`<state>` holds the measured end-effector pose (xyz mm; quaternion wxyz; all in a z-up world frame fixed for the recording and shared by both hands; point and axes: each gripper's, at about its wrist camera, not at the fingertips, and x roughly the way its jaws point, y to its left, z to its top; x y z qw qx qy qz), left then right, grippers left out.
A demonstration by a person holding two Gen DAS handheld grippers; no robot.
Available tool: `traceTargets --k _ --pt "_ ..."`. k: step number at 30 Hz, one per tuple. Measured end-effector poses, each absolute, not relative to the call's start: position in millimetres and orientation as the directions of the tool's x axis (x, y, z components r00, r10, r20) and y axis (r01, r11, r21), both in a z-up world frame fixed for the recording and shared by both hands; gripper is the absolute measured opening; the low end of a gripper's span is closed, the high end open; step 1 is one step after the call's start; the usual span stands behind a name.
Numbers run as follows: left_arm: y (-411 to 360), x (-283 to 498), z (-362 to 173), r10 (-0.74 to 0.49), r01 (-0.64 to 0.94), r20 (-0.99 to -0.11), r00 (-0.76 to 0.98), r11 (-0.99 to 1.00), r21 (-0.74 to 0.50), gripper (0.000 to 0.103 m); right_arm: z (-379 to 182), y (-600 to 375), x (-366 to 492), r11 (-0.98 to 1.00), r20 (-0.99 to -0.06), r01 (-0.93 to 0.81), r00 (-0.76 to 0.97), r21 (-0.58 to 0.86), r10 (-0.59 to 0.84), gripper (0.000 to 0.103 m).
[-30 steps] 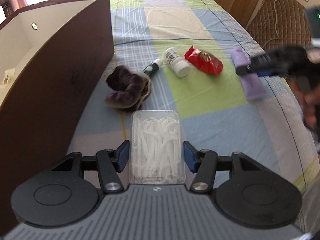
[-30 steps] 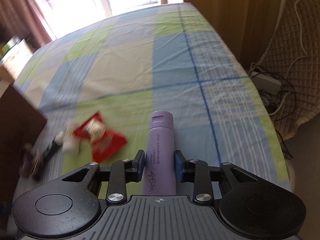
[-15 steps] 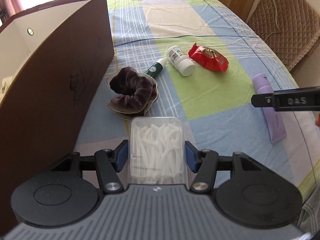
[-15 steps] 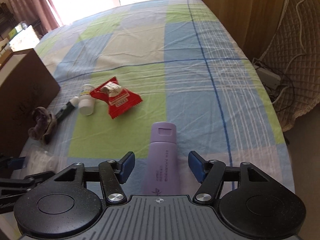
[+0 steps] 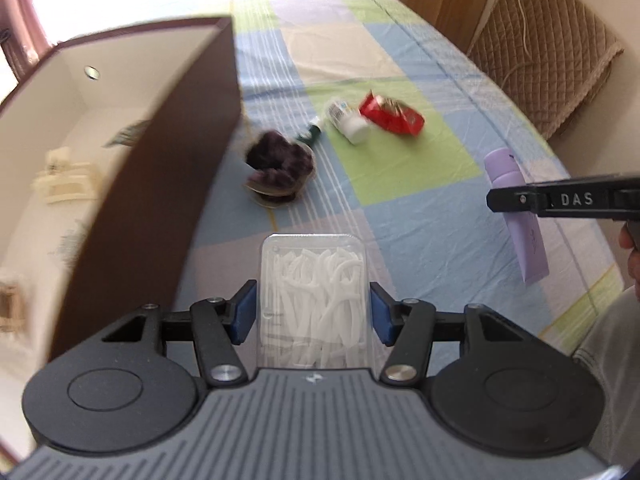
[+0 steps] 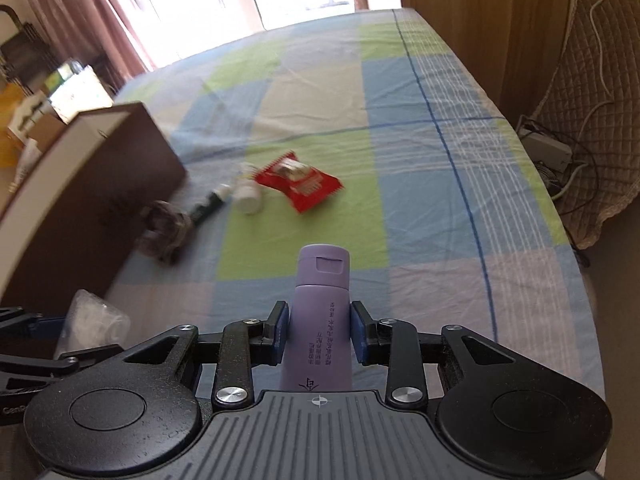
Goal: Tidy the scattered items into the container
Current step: 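Carry the floss box and lilac tube into the box and open both tools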
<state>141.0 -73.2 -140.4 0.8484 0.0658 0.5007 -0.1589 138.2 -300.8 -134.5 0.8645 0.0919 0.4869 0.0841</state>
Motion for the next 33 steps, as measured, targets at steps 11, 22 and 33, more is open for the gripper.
traceTargets --k 11,22,33 --pt "-20 112 -75 -0.182 0.253 -0.816 0.548 0.966 -0.046 0.053 -97 -240 111 0.930 -0.815 -0.215 0.450 0.299 0.365 0.035" --pt "46 107 -37 -0.092 0.150 -0.785 0.612 0.989 0.001 0.053 -66 -174 121 0.856 -0.770 -0.406 0.415 0.319 0.484 0.035" --pt "95 127 -20 -0.001 0.073 -0.764 0.646 0.995 0.060 0.053 -22 -100 164 0.764 -0.687 -0.575 0.428 0.294 0.587 0.035"
